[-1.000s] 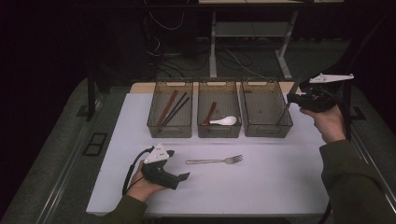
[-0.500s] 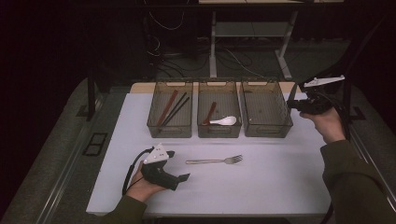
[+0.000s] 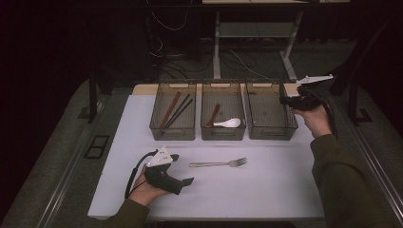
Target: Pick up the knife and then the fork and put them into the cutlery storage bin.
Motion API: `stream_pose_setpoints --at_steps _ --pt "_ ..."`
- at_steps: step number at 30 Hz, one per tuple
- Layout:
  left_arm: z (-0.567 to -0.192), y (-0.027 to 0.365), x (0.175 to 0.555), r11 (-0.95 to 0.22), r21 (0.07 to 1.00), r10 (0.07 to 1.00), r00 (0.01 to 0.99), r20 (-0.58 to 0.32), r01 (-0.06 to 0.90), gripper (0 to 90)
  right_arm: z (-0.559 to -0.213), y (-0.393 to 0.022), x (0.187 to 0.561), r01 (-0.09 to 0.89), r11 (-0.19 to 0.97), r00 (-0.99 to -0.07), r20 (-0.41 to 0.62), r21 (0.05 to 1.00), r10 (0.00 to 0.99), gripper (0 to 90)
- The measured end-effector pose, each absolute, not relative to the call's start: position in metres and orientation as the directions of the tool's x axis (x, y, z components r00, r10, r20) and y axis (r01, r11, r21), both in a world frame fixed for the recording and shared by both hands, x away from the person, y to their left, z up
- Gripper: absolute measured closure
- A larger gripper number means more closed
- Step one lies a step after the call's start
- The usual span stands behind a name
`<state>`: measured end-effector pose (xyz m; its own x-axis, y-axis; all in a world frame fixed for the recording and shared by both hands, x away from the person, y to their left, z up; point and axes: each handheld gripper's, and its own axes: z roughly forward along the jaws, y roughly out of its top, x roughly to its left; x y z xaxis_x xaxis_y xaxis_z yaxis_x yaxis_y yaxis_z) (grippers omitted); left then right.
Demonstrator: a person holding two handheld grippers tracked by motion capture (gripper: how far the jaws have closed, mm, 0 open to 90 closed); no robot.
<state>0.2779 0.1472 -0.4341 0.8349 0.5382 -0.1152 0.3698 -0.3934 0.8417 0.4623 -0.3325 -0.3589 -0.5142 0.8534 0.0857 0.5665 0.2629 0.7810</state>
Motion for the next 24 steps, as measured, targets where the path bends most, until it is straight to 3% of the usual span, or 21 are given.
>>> stream_pose_setpoints --at_steps 16,24 --pt "-0.434 0.148 0.277 -0.399 0.84 0.536 0.837 -0.111 0.367 0.0 -0.385 -0.306 0.497 0.664 0.334 -0.521 0.093 0.669 0.849 87.0" --pt "-0.434 0.148 0.277 -0.4 0.839 0.536 0.837 -0.11 0.367 0.0 -0.383 -0.31 0.492 0.652 0.312 -0.52 0.108 0.691 0.847 64.1"
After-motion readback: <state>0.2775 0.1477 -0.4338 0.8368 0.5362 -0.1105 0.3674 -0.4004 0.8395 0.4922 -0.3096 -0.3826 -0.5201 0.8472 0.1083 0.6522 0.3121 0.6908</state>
